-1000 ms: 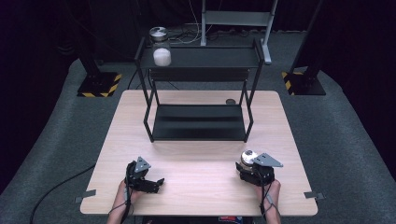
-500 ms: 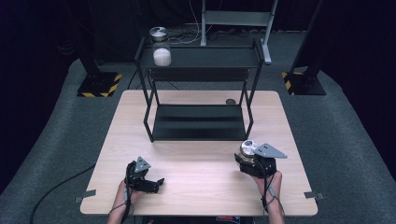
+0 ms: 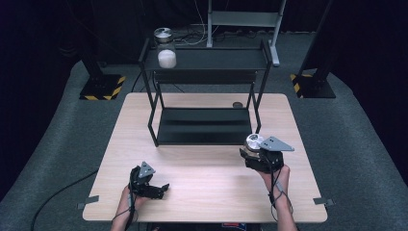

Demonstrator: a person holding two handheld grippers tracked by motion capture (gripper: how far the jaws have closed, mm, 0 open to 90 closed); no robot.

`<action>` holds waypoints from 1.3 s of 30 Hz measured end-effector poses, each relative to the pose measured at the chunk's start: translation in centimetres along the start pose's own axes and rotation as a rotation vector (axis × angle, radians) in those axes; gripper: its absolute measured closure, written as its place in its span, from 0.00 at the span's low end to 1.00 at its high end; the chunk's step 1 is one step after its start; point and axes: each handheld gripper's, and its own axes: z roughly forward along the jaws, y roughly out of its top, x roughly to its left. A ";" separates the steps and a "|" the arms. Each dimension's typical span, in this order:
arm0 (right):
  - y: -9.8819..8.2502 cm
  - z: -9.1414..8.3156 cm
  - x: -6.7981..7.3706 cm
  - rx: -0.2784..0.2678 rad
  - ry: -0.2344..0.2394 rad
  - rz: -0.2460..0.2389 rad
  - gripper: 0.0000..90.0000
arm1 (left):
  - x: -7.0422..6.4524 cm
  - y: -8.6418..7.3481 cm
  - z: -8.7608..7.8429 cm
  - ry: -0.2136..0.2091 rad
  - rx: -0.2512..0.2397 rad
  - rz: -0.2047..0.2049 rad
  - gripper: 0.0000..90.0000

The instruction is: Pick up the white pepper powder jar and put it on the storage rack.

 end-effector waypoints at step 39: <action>6.4 3.6 -1.7 0.019 0.015 -0.068 0.34 | 0.0 0.0 0.0 0.000 0.000 0.000 0.00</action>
